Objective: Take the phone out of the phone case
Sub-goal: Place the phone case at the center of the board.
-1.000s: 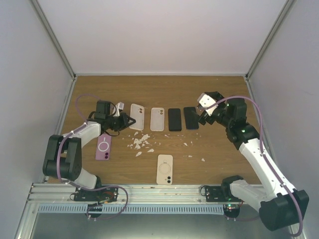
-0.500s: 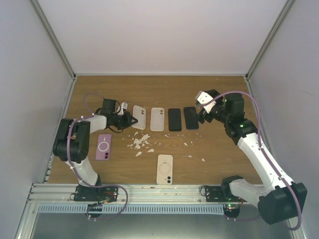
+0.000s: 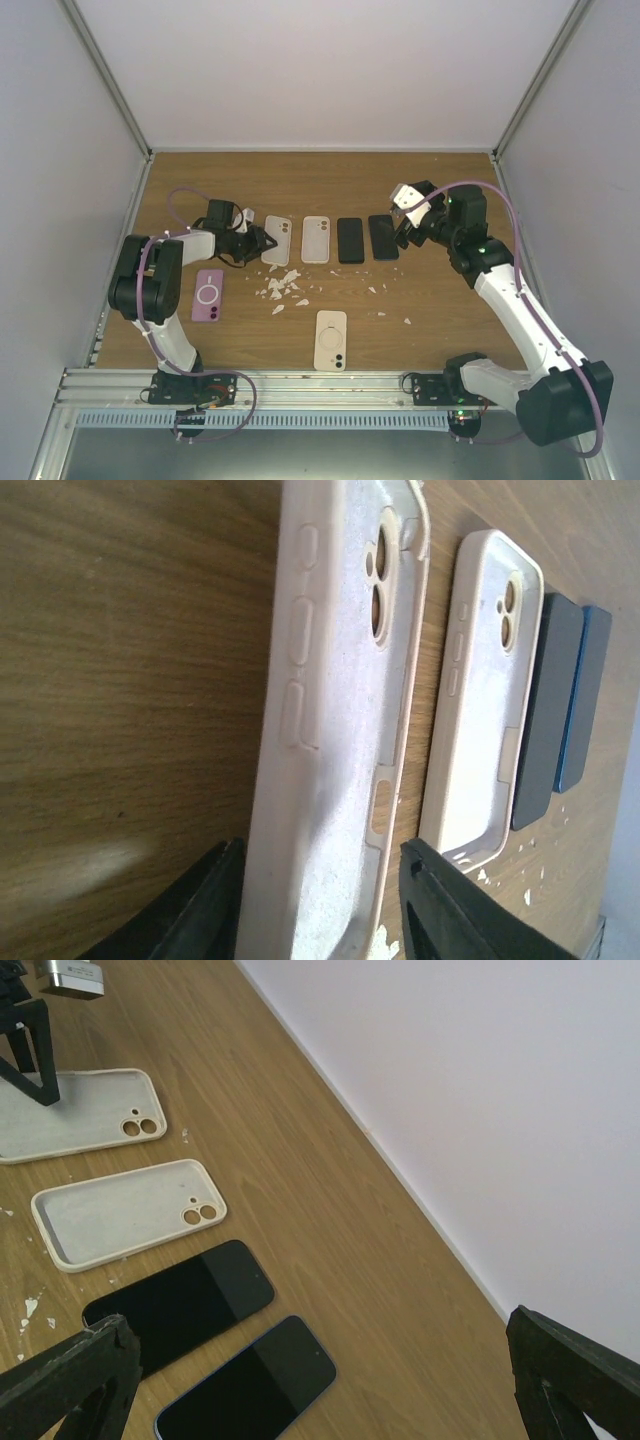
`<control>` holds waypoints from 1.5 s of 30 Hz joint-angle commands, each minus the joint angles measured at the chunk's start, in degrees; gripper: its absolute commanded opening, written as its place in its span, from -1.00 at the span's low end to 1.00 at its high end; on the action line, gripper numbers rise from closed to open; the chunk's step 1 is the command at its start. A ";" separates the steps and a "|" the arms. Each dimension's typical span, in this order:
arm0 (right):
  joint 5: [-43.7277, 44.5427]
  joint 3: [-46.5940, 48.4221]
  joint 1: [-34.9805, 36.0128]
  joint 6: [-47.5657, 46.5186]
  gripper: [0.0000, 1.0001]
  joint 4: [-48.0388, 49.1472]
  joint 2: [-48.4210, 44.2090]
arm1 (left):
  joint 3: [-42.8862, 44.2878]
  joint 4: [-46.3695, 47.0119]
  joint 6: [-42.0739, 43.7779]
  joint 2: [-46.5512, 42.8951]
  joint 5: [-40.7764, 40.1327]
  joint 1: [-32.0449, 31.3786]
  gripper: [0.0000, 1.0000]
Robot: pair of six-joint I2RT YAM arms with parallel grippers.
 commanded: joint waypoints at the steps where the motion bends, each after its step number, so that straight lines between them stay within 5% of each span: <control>1: -0.94 1.44 -0.31 0.37 0.99 -0.39 -0.36 | 0.84 -1.05 0.43 -2.41 -1.46 -0.41 -0.05; 11: -0.92 1.59 -0.25 1.22 0.99 -0.65 -1.80 | 0.96 -5.07 4.25 -9.22 -5.40 -0.39 0.98; 18: -1.74 2.02 -0.44 2.13 0.99 -1.32 -2.80 | 2.74 -8.17 11.87 -14.28 -3.47 -0.58 0.98; 28: -4.52 2.22 -1.43 4.62 0.99 -1.71 -3.58 | 7.22 -19.89 36.35 -20.73 0.78 -7.89 0.98; 35: -5.02 0.74 -1.80 5.04 0.99 -1.19 -3.89 | 5.68 -24.59 52.42 -26.43 -3.80 -24.18 0.98; 40: -4.73 0.97 -2.19 5.95 0.99 -0.50 -3.49 | 6.89 -27.05 56.28 -24.91 -11.32 -39.12 0.98; 45: -4.68 1.16 -3.05 7.62 0.99 0.70 -3.20 | 7.54 -25.58 59.60 -20.63 -17.10 -47.57 0.98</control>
